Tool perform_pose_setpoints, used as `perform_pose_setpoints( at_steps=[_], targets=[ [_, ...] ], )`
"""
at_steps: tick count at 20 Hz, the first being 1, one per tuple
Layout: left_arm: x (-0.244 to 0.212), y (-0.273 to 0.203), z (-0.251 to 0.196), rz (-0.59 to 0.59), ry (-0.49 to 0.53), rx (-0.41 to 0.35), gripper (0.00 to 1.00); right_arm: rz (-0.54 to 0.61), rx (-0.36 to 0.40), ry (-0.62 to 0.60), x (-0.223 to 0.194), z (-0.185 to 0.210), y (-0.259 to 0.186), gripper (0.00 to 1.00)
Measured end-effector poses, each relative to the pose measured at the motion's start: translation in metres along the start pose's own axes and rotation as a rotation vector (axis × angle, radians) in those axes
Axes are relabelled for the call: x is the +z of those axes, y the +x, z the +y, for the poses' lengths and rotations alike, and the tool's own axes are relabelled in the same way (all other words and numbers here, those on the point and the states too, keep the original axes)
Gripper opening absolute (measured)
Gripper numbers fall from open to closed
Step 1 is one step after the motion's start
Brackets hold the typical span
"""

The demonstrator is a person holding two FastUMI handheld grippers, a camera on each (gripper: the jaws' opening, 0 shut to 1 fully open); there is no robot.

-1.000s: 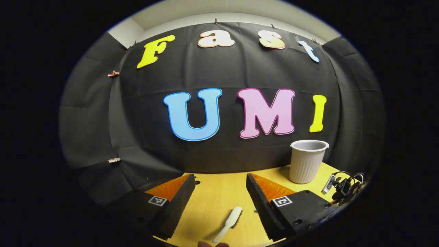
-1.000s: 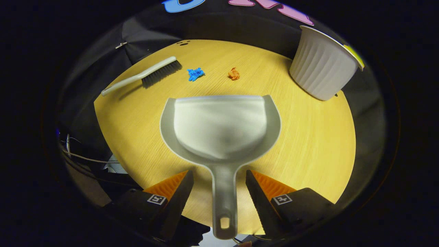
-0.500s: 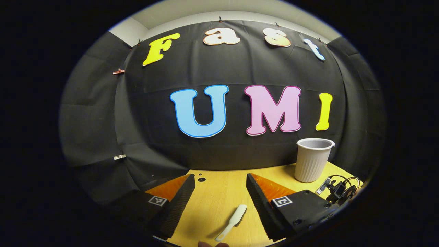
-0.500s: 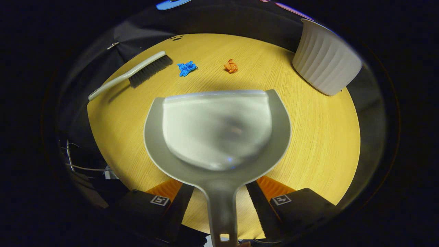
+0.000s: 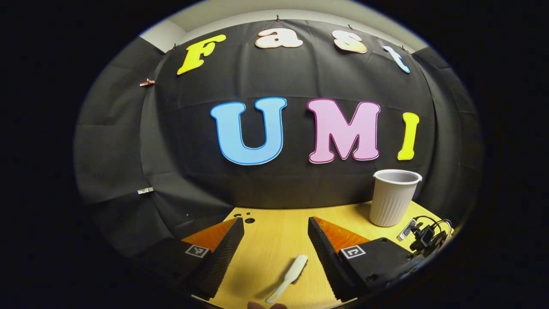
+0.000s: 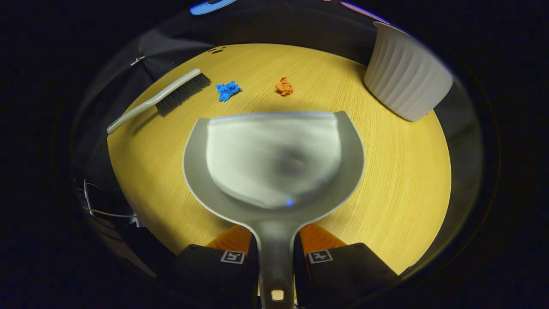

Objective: Pick up the small broom and dustpan from the desktop, sweep the trash into the dustpan with the broom, and then empty the trash into the garbage bin.

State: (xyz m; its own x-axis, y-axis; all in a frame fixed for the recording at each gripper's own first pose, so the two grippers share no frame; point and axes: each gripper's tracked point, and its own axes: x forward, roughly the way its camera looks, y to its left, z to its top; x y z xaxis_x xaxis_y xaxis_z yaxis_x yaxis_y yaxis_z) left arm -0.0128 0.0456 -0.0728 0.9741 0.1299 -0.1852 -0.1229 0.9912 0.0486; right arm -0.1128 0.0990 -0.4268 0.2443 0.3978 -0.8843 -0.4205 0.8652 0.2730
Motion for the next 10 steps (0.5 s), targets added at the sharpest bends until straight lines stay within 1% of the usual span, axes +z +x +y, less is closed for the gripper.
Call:
perform_pose_setpoints(
  at_steps=[1, 3, 5, 7, 10],
  targets=[
    [-0.006, 0.003, -0.001, 0.012, -0.005, -0.013, 0.96, -0.003, -0.002, -0.004, 0.000, -0.001, -0.001, 0.38],
    [-0.018, 0.012, -0.003, 0.049, -0.012, -0.037, 0.95, -0.009, -0.008, -0.010, 0.001, -0.001, -0.004, 0.37],
    [-0.037, 0.021, -0.006, 0.101, -0.021, -0.069, 0.95, -0.016, 0.002, -0.016, 0.000, 0.000, -0.011, 0.37],
    [-0.058, 0.030, -0.011, 0.167, -0.029, -0.105, 0.96, -0.028, 0.007, -0.032, 0.001, -0.003, -0.029, 0.37],
    [-0.093, 0.045, -0.013, 0.283, -0.017, -0.134, 0.96, -0.045, 0.001, -0.049, 0.003, -0.010, -0.049, 0.37]
  ],
)
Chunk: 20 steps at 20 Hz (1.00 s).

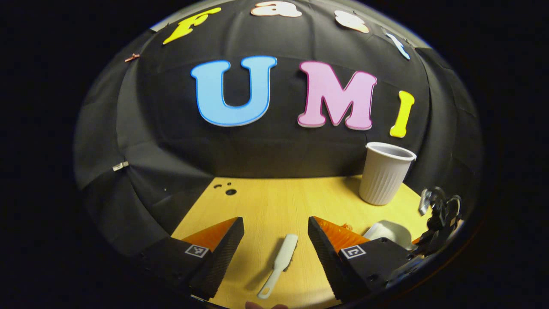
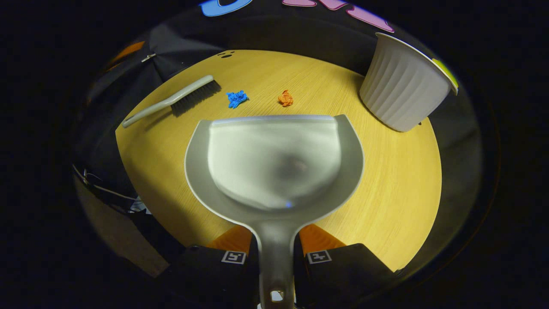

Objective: Pick up the small broom and dustpan from the desktop, sweep the trash into the dustpan with the broom, and then empty the trash into the garbage bin.

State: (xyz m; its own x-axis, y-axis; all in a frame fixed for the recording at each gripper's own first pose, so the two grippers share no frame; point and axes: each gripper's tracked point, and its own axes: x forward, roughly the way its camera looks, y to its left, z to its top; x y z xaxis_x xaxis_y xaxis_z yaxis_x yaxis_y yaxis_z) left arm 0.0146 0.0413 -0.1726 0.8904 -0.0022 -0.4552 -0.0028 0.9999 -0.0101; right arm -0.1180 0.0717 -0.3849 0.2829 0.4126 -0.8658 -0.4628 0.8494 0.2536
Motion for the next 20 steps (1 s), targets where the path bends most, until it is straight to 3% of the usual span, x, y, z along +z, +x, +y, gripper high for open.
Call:
perform_pose_setpoints(
  at_steps=[5, 9, 13, 14, 16, 20],
  targets=[
    [-0.068, 0.037, -0.013, 0.260, 0.072, -0.100, 0.96, -0.002, -0.013, 0.004, -0.001, -0.012, -0.023, 0.40],
    [-0.128, 0.053, -0.011, 0.479, 0.129, -0.147, 0.95, -0.004, -0.021, 0.043, -0.004, -0.019, -0.031, 0.37],
    [-0.172, 0.069, -0.009, 0.648, 0.119, -0.160, 0.94, -0.006, -0.033, 0.053, -0.007, -0.023, -0.035, 0.40],
    [-0.180, 0.073, -0.008, 0.679, 0.123, -0.165, 0.93, -0.006, -0.038, 0.053, -0.008, -0.024, -0.037, 0.37],
    [-0.194, 0.078, -0.006, 0.739, 0.144, -0.168, 0.89, -0.004, -0.045, 0.062, -0.010, -0.025, -0.038, 0.36],
    [-0.215, 0.087, -0.011, 0.810, 0.152, -0.176, 0.69, 0.006, -0.052, 0.077, -0.014, -0.027, -0.042, 0.37]
  ],
)
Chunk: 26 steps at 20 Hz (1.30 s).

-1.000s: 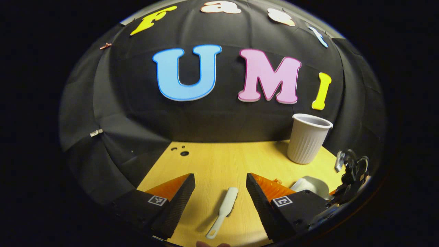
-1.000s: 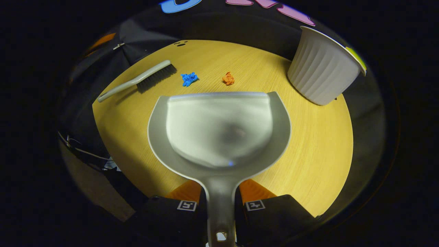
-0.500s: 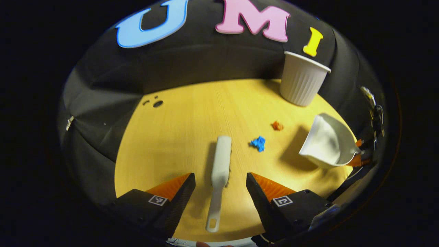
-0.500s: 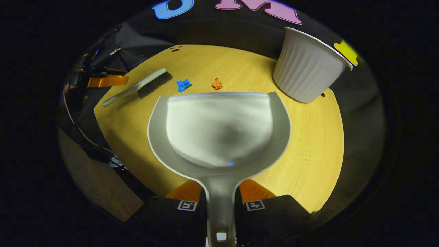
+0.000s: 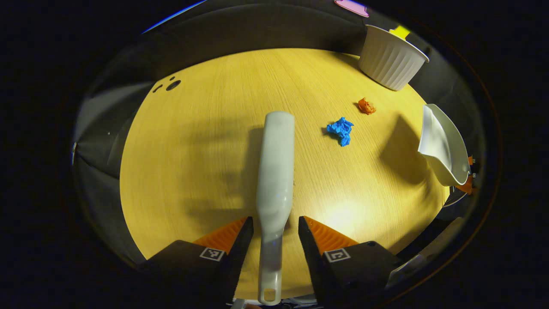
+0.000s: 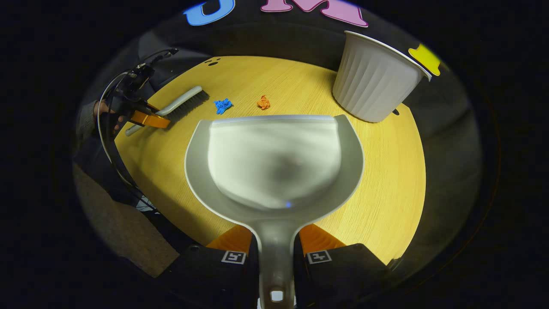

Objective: Pick up the small broom and dustpan from the desktop, sweep the trash into the dustpan with the broom, and then empty the trash into the garbage bin.

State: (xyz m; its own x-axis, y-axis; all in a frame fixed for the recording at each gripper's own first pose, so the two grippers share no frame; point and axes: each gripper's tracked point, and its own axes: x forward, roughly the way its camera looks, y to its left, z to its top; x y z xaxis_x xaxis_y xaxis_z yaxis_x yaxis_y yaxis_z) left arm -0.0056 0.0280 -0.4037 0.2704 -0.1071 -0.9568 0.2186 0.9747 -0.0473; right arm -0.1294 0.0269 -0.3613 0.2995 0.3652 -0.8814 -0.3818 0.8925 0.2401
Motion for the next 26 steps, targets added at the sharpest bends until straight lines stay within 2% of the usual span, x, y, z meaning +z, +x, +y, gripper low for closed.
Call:
perform_pose_setpoints(
  at_steps=[4, 5, 6, 8, 9, 10, 11, 12, 15, 19, 23, 24, 25, 26],
  targets=[
    [-0.007, 0.014, 0.001, 0.056, 0.011, 0.014, 0.59, 0.019, 0.000, -0.011, -0.004, 0.000, -0.001, 0.37],
    [-0.006, 0.014, 0.003, 0.060, 0.015, 0.026, 0.58, 0.025, 0.003, -0.016, -0.005, 0.001, -0.002, 0.40],
    [-0.003, 0.016, 0.003, 0.050, 0.018, 0.026, 0.53, 0.030, 0.007, -0.019, -0.006, 0.002, -0.003, 0.40],
    [0.000, 0.017, 0.004, 0.049, 0.017, 0.032, 0.51, 0.044, 0.019, -0.027, -0.007, 0.005, -0.004, 0.37],
    [0.000, 0.018, 0.004, 0.049, 0.010, 0.038, 0.44, 0.052, 0.023, -0.035, -0.007, 0.006, -0.005, 0.37],
    [-0.001, 0.018, 0.004, 0.063, 0.005, 0.041, 0.32, 0.059, 0.024, -0.045, -0.007, 0.007, -0.005, 0.40],
    [-0.001, 0.019, 0.003, 0.075, 0.013, 0.040, 0.29, 0.068, 0.024, -0.063, -0.005, 0.007, -0.005, 0.40],
    [0.001, 0.018, 0.004, 0.072, 0.041, 0.044, 0.27, 0.076, 0.022, -0.081, -0.003, 0.008, -0.006, 0.36],
    [0.027, 0.016, 0.009, 0.004, 0.113, 0.092, 0.24, 0.125, 0.028, -0.133, 0.004, 0.011, -0.005, 0.36],
    [0.074, 0.008, -0.003, -0.081, 0.172, 0.082, 0.24, 0.199, 0.054, -0.187, 0.009, 0.015, 0.004, 0.36],
    [0.102, 0.018, -0.022, -0.079, 0.248, 0.062, 0.26, 0.264, 0.050, -0.248, 0.013, 0.015, 0.015, 0.36],
    [0.106, 0.022, -0.025, -0.073, 0.268, 0.062, 0.24, 0.278, 0.052, -0.251, 0.014, 0.016, 0.019, 0.40],
    [0.109, 0.026, -0.029, -0.067, 0.283, 0.058, 0.24, 0.285, 0.055, -0.252, 0.014, 0.016, 0.022, 0.37],
    [0.111, 0.031, -0.033, -0.058, 0.290, 0.052, 0.24, 0.289, 0.059, -0.253, 0.017, 0.016, 0.024, 0.40]
  ],
)
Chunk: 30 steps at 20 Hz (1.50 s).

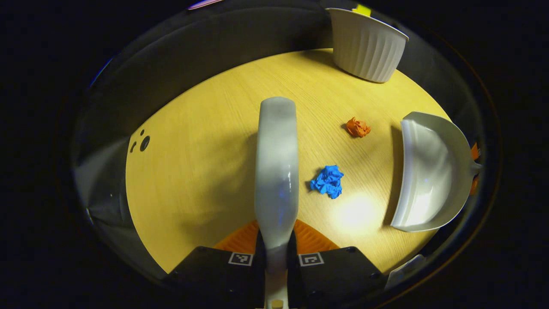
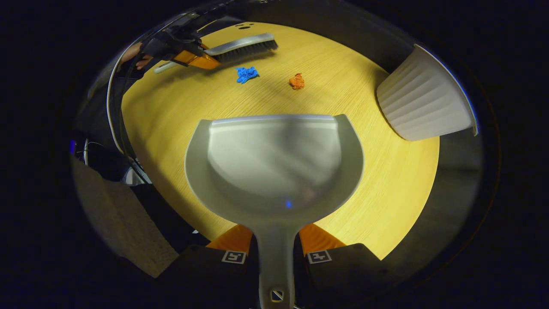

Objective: Pick up the small broom and dustpan from the desktop, sweep the trash into the dustpan with the broom, and then empty the trash into the garbage bin.

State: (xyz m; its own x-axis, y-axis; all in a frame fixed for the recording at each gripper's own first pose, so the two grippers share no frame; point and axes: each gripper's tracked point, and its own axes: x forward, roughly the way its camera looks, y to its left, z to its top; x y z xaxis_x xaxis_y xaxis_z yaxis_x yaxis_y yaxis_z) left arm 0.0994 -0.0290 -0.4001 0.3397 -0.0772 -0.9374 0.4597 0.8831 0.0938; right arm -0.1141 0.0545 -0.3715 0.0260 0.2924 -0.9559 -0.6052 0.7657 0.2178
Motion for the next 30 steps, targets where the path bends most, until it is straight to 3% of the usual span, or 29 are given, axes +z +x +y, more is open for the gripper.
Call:
perform_pose_setpoints(
  at_steps=[2, 6, 7, 11, 17, 22, 25, 26, 30],
  targets=[
    [0.003, 0.007, -0.010, 0.015, 0.005, -0.024, 0.24, 0.003, -0.001, -0.001, 0.001, -0.001, 0.001, 0.36],
    [0.008, 0.015, -0.044, 0.036, 0.010, -0.109, 0.24, 0.000, -0.003, -0.016, 0.002, -0.001, 0.002, 0.40],
    [0.010, 0.015, -0.054, 0.042, 0.019, -0.134, 0.22, -0.002, -0.003, -0.024, 0.002, -0.002, 0.002, 0.36],
    [0.018, 0.013, -0.088, 0.048, 0.093, -0.209, 0.24, -0.014, 0.006, -0.025, 0.002, -0.001, 0.005, 0.40],
    [0.005, -0.010, -0.146, 0.095, 0.115, -0.376, 0.24, -0.056, 0.029, 0.011, -0.001, 0.001, 0.009, 0.37],
    [-0.003, -0.036, -0.160, 0.128, 0.137, -0.431, 0.24, -0.107, 0.033, 0.023, -0.009, 0.001, 0.026, 0.37],
    [-0.001, -0.056, -0.157, 0.120, 0.113, -0.407, 0.24, -0.170, 0.035, 0.045, -0.007, 0.004, 0.030, 0.34],
    [-0.001, -0.060, -0.154, 0.111, 0.096, -0.389, 0.24, -0.196, 0.033, 0.051, -0.009, 0.003, 0.033, 0.40],
    [0.001, -0.074, -0.135, 0.054, -0.004, -0.298, 0.24, -0.237, -0.004, 0.099, -0.012, 0.001, 0.024, 0.36]
  ],
)
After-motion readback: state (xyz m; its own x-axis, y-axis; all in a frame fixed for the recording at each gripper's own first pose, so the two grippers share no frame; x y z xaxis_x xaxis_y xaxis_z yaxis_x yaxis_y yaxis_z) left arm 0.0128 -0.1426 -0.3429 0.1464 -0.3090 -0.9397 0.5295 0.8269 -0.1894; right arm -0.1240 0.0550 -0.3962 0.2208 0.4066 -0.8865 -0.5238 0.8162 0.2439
